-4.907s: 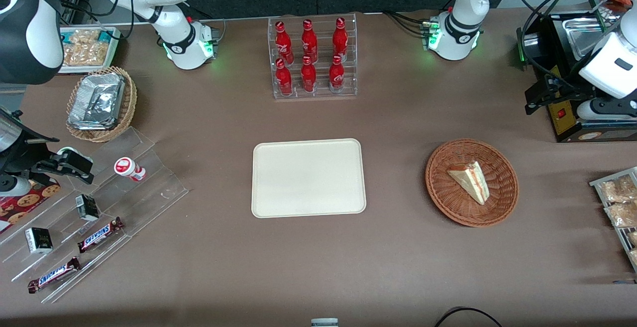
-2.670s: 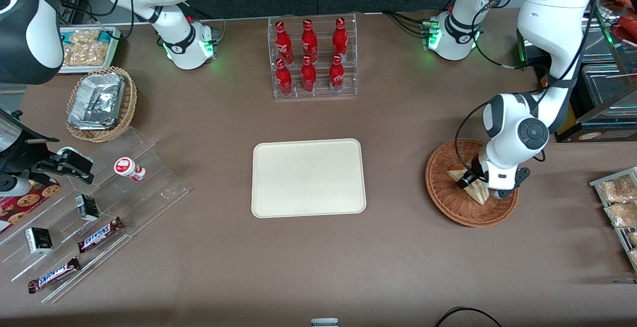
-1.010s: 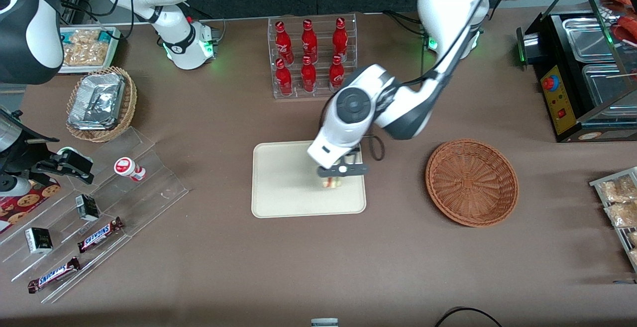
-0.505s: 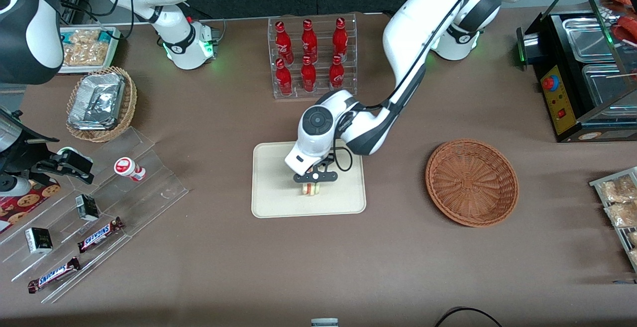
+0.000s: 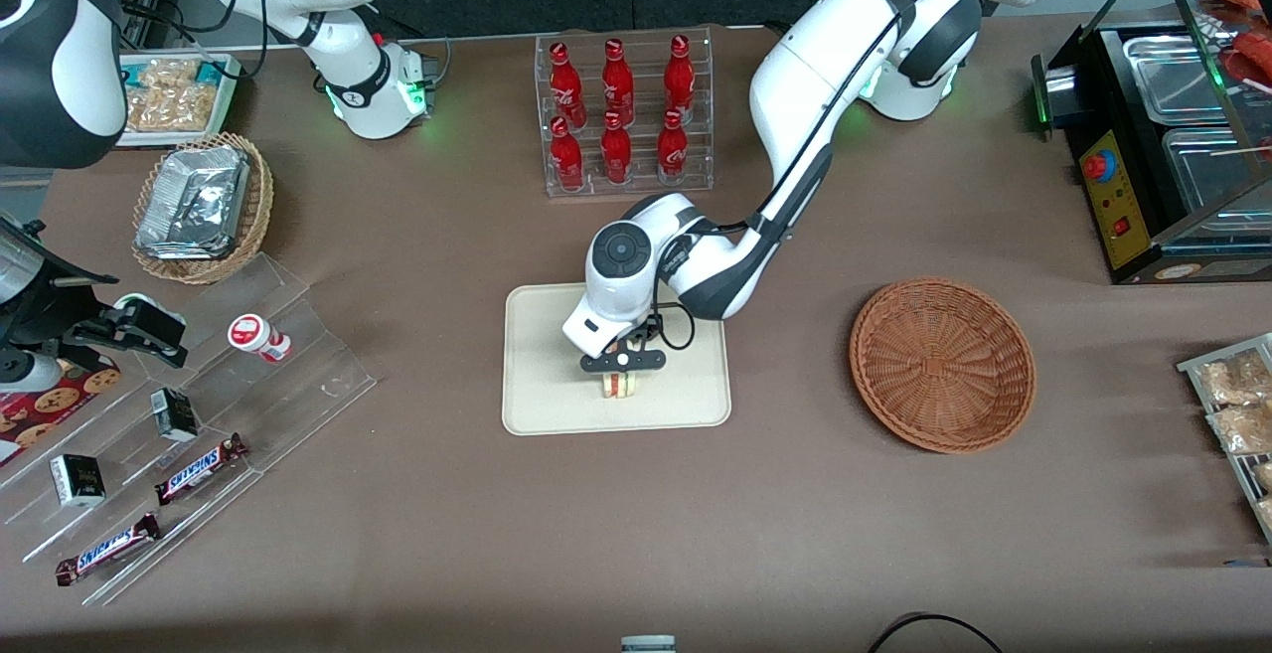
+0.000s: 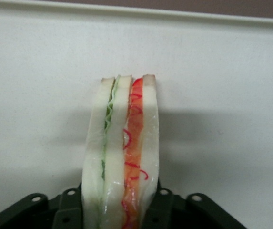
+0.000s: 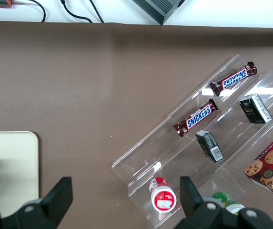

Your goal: Place sandwich from basket to tray

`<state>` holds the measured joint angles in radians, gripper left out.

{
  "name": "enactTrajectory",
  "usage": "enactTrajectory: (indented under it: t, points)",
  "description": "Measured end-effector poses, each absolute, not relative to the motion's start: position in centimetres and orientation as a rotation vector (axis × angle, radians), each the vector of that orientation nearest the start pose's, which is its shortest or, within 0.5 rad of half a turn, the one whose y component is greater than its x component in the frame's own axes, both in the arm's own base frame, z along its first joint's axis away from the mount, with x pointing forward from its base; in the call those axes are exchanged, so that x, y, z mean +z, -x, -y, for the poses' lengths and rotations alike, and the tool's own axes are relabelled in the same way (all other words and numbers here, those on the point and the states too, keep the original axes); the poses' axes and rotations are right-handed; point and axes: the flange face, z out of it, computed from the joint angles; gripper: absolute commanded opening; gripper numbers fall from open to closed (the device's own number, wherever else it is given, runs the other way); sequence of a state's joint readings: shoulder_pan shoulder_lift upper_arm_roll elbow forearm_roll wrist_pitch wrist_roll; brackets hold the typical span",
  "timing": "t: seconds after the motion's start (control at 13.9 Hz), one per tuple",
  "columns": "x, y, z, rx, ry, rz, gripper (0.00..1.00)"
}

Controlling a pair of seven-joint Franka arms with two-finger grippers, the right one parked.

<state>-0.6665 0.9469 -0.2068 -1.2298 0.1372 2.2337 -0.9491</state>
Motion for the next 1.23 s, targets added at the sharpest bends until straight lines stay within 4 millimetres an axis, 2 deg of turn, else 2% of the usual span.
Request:
enactTrajectory:
  t: [0.14,0.22,0.36,0.51,0.58,0.72,0.87,1.01,1.08,1.23]
  points:
    - [22.2,-53.5,55.0,-0.014,3.227,0.172,1.0]
    - [23.7,-54.4,54.4,-0.004,3.22,0.204,1.0]
    - [28.6,-56.9,52.2,0.049,3.234,0.307,1.0]
    - [34.8,-59.6,47.7,0.098,3.265,0.335,1.0]
    - [37.5,-60.6,44.9,0.11,3.273,0.322,0.99]
    - [40.9,-61.6,38.8,0.118,3.282,0.277,0.99]
    - [42.4,-61.8,31.8,0.148,3.289,0.232,1.0]
    - [43.4,-61.5,23.3,0.165,3.294,0.184,1.0]
    - [44.0,-60.9,19.0,0.169,3.292,0.145,1.0]
    - [45.8,-59.2,12.4,0.19,3.282,0.077,1.0]
